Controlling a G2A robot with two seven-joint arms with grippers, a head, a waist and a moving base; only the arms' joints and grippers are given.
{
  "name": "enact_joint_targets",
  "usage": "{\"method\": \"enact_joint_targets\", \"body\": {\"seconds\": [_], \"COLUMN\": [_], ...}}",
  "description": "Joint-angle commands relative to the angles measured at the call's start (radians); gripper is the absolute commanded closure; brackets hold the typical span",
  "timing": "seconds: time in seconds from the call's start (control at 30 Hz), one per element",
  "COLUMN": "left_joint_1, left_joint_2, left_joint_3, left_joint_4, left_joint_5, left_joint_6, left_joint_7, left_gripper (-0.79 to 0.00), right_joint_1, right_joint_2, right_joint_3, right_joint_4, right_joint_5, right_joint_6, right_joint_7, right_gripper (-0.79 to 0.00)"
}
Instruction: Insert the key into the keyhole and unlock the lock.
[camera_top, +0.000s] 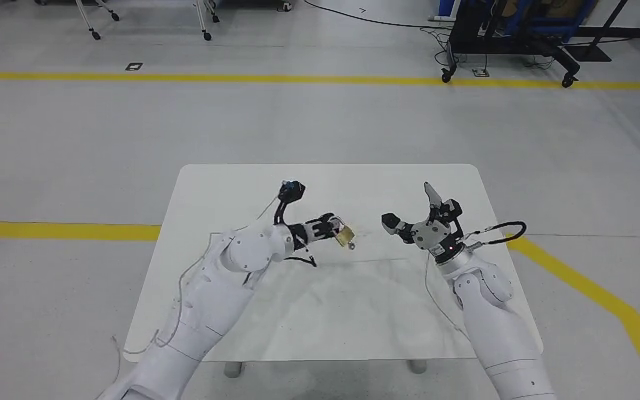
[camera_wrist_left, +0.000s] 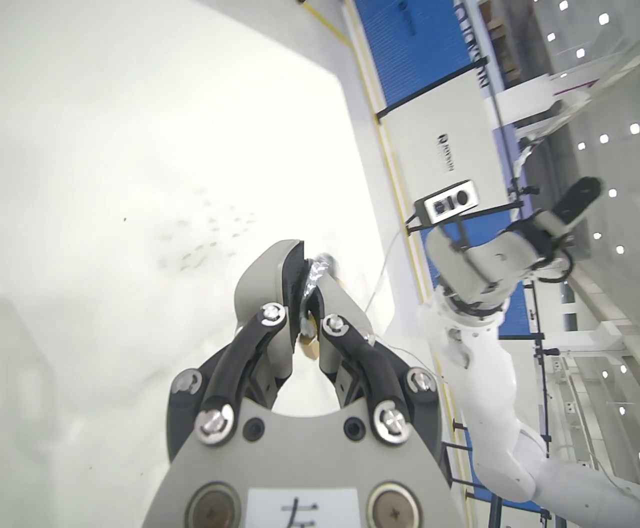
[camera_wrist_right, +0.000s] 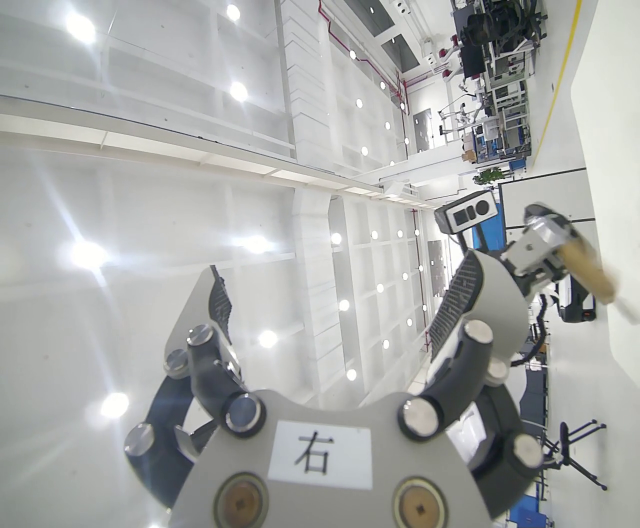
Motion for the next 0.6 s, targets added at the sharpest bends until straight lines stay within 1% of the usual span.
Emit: {"method": "enact_joint_targets", "body": {"seconds": [0.0,0.17,0.27,0.33,0.4,0.43,0.47,0.53,0.57], "left_joint_1": [-0.013,-0.055,-0.072,-0.081,-0.099,-0.107,-0.115,-0.136,-0.145], "left_joint_2": [-0.008,-0.033,-0.050,-0.060,-0.069,-0.074,-0.079,-0.089,-0.094], "left_joint_3": [0.016,0.069,0.096,0.111,0.132,0.140,0.148,0.164,0.169], "left_joint_4": [0.028,0.102,0.131,0.145,0.169,0.181,0.194,0.222,0.234], "left_joint_5": [-0.020,-0.059,-0.072,-0.094,-0.089,-0.090,-0.097,-0.090,-0.090], "left_joint_6": [0.069,0.210,0.232,0.201,0.174,0.169,0.167,0.177,0.183], "left_joint_7": [0.004,-0.003,0.041,0.062,0.066,0.072,0.073,0.082,0.095], "left_gripper": [0.000,0.000,0.000,0.000,-0.246,-0.314,-0.357,-0.379,-0.403], "right_joint_1": [0.000,0.000,0.000,0.000,0.000,0.000,0.000,0.000,0.000], "right_joint_2": [0.000,0.000,0.000,0.000,0.000,0.000,0.000,0.000,0.000], "right_joint_3": [0.000,0.000,0.000,0.000,0.000,0.000,0.000,0.000,0.000], "right_joint_4": [0.000,0.000,0.000,0.000,0.000,0.000,0.000,0.000,0.000], "right_joint_5": [0.000,0.000,0.000,0.000,0.000,0.000,0.000,0.000,0.000], "right_joint_6": [0.000,0.000,0.000,0.000,0.000,0.000,0.000,0.000,0.000], "right_joint_7": [0.000,0.000,0.000,0.000,0.000,0.000,0.000,0.000,0.000], "right_gripper": [-0.785,-0.785,-0.785,-0.785,-0.785,-0.785,-0.785,-0.785,-0.785]}}
